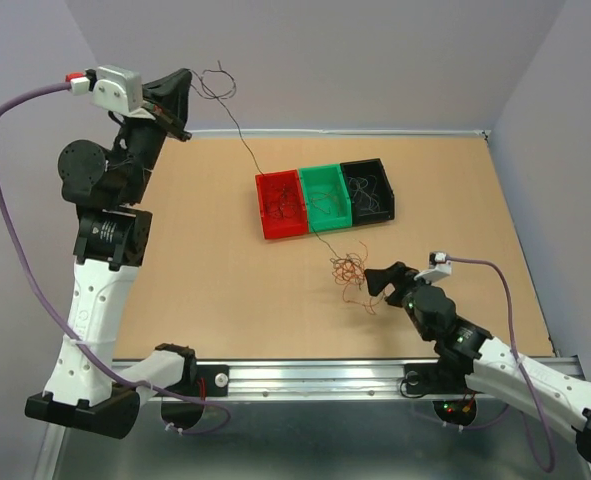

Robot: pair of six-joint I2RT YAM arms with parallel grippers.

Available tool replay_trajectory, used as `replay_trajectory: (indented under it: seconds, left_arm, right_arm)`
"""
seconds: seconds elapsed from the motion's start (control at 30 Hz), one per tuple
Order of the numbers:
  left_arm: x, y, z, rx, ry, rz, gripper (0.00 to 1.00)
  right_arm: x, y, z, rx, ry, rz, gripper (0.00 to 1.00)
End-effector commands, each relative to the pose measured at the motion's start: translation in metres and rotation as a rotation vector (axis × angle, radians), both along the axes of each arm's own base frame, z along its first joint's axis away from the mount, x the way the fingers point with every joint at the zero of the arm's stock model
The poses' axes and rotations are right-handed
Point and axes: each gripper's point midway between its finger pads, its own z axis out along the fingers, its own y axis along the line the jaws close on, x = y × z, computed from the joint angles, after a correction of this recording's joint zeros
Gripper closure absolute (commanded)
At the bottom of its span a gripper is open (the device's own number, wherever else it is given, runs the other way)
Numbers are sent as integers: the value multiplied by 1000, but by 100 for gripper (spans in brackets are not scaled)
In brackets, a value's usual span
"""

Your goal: Untangle the cables

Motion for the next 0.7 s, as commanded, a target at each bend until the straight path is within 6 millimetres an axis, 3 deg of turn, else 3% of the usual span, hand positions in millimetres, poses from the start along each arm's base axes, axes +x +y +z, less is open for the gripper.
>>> replay_trajectory:
  seconds: [0.0,0.07,0.17,0.23,0.37,0.5,0.57,0.67]
  left_arm:
    - [-33,-52,10,98,-96,-321,100]
    - [-44,-65,8,119,-92,-414,100]
    - [-64,-84,4,156,-85,-555,100]
    - [-71,-89,3,140,-82,-585,100]
    - [-83,-95,6,137,-99,-615,100]
    - [-87,-95,13,129,-104,-615,100]
    - [-81,-89,19,100,-90,-568,100]
    - [-80,-84,22,92,-91,-540,100]
  right_arm:
    - [1,-1,4,-67,-41,34,0]
    - [1,6,17,-93,-82,86,0]
    - [0,31,54,-117,-201,227,0]
    - [-3,53,85,-123,-312,340,0]
    - [-4,88,130,-152,-424,495,0]
    - [4,106,157,-170,-476,542,0]
    - [12,102,168,-162,-463,488,1]
    - [3,111,179,-165,-510,562,2]
